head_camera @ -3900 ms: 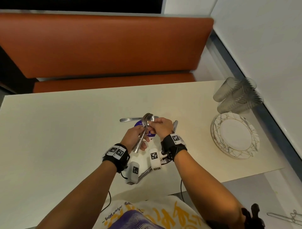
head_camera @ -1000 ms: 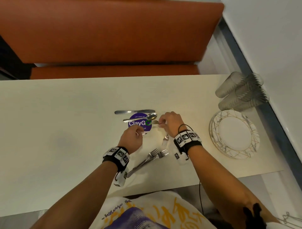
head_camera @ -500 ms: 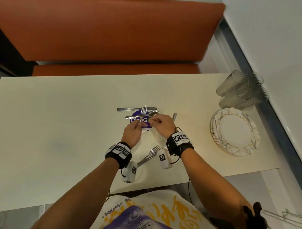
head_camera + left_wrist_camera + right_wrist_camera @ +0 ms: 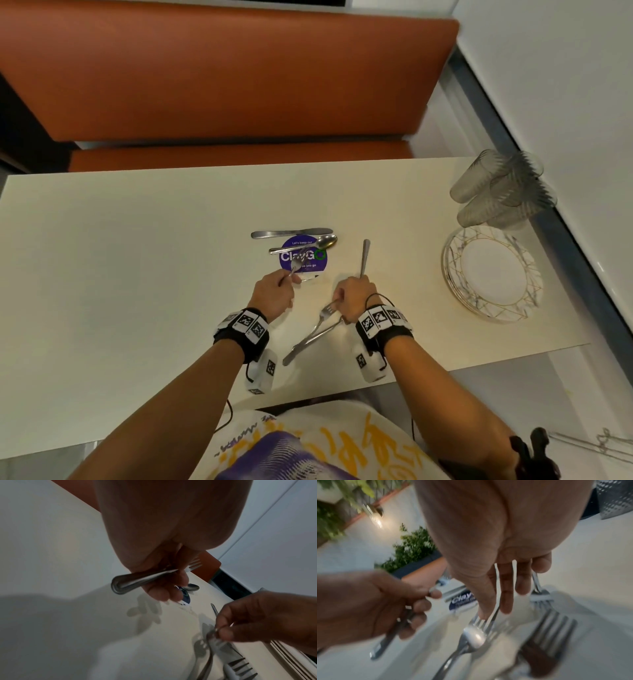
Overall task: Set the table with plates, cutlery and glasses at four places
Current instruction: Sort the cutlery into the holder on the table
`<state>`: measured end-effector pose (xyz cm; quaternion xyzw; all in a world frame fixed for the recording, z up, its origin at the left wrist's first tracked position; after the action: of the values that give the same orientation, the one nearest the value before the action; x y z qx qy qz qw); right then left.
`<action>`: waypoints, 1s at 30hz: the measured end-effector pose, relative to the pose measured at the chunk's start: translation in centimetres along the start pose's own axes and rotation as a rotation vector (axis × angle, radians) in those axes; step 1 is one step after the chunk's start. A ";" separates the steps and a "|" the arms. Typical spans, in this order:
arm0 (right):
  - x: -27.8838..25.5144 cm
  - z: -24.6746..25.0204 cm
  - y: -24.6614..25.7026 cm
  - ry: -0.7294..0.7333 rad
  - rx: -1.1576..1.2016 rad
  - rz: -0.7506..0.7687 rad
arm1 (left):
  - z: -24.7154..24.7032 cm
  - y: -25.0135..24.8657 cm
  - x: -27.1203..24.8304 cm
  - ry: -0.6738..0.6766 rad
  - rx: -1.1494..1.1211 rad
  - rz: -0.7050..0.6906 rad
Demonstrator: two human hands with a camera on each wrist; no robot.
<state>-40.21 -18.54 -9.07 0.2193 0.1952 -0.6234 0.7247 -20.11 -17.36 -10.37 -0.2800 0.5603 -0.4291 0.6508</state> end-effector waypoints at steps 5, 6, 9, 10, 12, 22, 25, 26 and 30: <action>0.0 3.7 0.9 -0.099 0.400 0.106 | -0.1 -0.6 0.3 0.059 -0.124 0.032; 0.0 4.6 1.1 -0.133 0.421 0.121 | -0.3 -0.9 0.3 0.076 -0.139 0.043; -0.1 7.4 1.5 -0.269 0.468 0.135 | -1.0 -2.1 -0.1 0.140 -0.203 0.108; -0.2 8.2 1.6 -0.312 0.496 0.131 | -1.2 -2.5 -0.3 0.171 -0.215 0.123; 0.0 8.8 1.5 -0.381 0.564 0.105 | -1.7 -3.4 -0.6 0.228 -0.210 0.130; 1.4 7.5 1.0 -0.446 0.582 -0.045 | -2.1 -4.7 -1.0 0.286 -0.400 0.183; 1.2 7.7 1.0 -0.423 0.587 -0.035 | -2.3 -4.6 -0.8 0.298 -0.410 0.205; 1.3 7.7 0.9 -0.411 0.572 -0.040 | -2.4 -4.5 -0.7 0.302 -0.405 0.209; 2.3 7.3 0.3 -0.388 0.562 -0.042 | -2.8 -4.2 -0.3 0.327 -0.380 0.219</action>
<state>-39.51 -24.45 -4.27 0.2837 -0.1214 -0.6978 0.6464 -23.89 -18.75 -7.24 -0.2620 0.7552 -0.2829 0.5301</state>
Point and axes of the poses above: each hand's wrist, its own x-axis towards the middle knuckle, its own z-axis out of the back of the hand, y = z × x, the point moved 5 cm from there along x, towards the middle knuckle, and after that the axes turned 8 degrees about -x, right-handed, at the moved point
